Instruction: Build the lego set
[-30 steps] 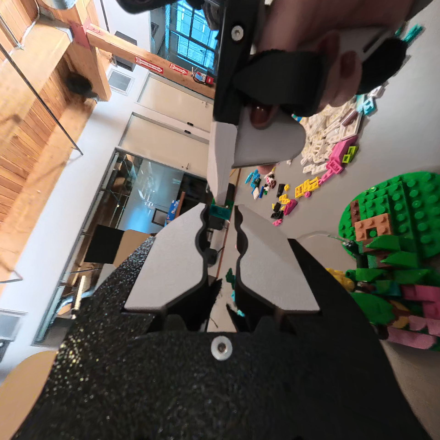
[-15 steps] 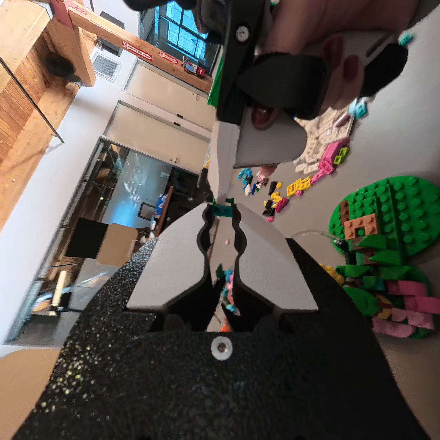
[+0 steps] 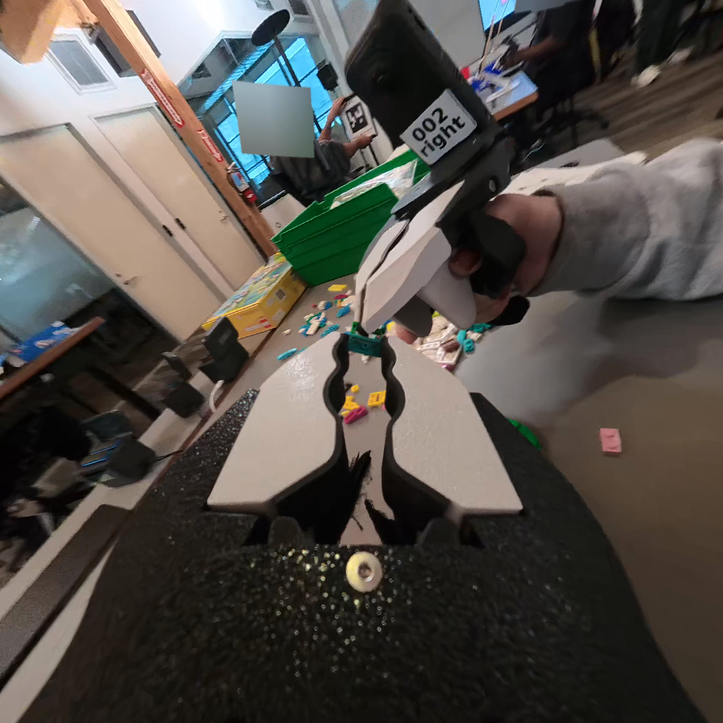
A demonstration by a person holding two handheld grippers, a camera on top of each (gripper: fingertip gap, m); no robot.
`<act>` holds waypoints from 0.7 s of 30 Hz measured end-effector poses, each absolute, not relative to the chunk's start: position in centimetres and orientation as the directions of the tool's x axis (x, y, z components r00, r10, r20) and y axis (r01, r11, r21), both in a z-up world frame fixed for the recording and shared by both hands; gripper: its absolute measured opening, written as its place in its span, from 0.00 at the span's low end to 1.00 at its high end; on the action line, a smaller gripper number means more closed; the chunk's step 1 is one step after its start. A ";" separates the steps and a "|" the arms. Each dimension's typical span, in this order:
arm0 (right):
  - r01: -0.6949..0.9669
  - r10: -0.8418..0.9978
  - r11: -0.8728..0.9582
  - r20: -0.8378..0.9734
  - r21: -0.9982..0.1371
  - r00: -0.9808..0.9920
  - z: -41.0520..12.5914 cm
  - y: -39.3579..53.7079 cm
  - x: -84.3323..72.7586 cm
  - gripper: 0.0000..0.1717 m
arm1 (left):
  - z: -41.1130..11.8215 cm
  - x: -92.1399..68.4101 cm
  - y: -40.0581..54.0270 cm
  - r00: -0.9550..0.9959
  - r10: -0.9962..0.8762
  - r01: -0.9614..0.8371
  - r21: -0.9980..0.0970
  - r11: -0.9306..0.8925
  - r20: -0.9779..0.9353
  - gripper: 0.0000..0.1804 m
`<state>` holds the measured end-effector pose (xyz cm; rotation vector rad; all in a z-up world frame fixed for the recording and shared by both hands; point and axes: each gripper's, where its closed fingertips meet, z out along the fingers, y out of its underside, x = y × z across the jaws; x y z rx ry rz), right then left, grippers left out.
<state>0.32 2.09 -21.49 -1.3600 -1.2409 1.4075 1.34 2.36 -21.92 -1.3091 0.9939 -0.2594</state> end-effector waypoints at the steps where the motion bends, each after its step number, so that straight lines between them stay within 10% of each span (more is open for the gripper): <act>1: 0.079 0.974 -0.189 -0.197 -0.979 -0.111 -21.4 1.9 0.4 0.00 | -21.9 1.4 2.2 0.579 -0.689 -0.334 -0.898 0.288 -0.436 0.09; 11: 0.037 0.987 -0.132 -0.135 -0.991 -0.082 -21.2 2.4 0.6 0.00 | -20.5 0.2 1.9 0.614 -0.710 -0.220 -0.939 0.266 -0.345 0.09; 21: -0.052 0.987 0.088 0.094 -0.995 -0.132 -20.0 0.0 0.7 0.17 | -20.0 1.4 0.6 0.361 -0.906 0.174 -0.971 -0.165 0.219 0.09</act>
